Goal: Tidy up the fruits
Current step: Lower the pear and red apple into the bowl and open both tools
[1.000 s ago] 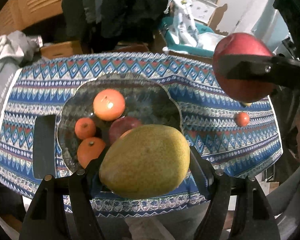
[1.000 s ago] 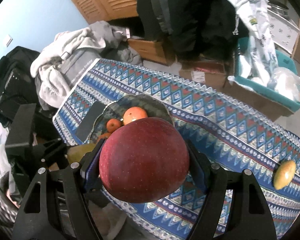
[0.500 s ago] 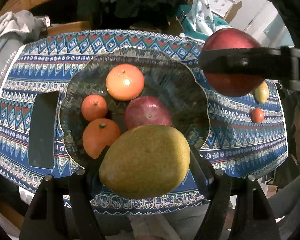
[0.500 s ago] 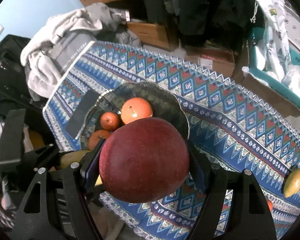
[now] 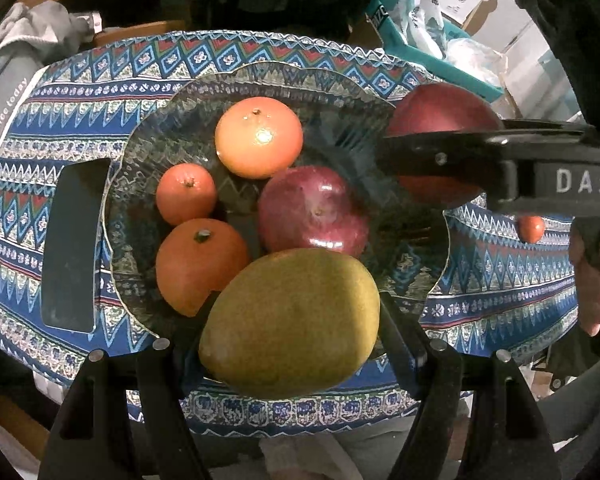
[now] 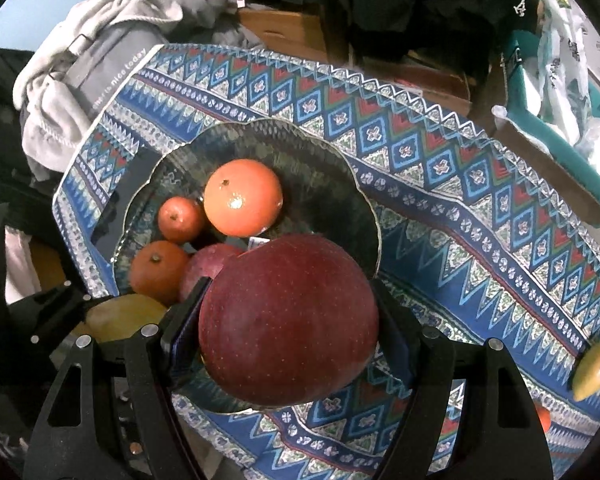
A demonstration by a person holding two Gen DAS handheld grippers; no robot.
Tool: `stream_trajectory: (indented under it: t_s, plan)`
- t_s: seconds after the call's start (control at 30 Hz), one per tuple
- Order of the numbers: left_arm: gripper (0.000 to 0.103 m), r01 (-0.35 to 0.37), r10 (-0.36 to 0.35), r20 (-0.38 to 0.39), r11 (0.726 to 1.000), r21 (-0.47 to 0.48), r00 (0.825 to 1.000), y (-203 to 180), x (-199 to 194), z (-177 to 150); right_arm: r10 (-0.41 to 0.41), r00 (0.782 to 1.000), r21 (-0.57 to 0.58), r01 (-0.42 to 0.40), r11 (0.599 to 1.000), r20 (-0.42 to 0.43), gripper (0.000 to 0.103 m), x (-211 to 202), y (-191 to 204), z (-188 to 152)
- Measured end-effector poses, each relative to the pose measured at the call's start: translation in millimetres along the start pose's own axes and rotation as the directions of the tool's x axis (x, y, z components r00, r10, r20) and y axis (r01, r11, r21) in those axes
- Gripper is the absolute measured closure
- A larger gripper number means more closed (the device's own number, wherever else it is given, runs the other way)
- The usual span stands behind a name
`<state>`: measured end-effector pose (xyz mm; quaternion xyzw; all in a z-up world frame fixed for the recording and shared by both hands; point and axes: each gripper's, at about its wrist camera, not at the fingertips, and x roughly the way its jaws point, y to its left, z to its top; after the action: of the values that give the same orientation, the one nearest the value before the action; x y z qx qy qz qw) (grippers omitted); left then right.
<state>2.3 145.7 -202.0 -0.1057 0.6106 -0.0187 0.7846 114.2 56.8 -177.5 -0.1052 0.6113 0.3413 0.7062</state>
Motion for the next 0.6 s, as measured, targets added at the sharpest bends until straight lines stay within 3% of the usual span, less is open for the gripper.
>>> stream_trajectory:
  t_s: [0.37,0.6]
  plan:
    - [0.027,0.004,-0.005,-0.04,1.0,-0.016,0.999,0.4,10.8,-3.9,-0.015,0.999,-0.005,0.015,1.0,-0.03,0.027,15.0,0.1,-2.5]
    - [0.028,-0.012,0.012,0.037,1.0,0.009,0.999,-3.1,-7.8,1.3,-0.007,0.999,0.004,0.007,1.0,-0.032,0.026,18.6,-1.6,-3.5]
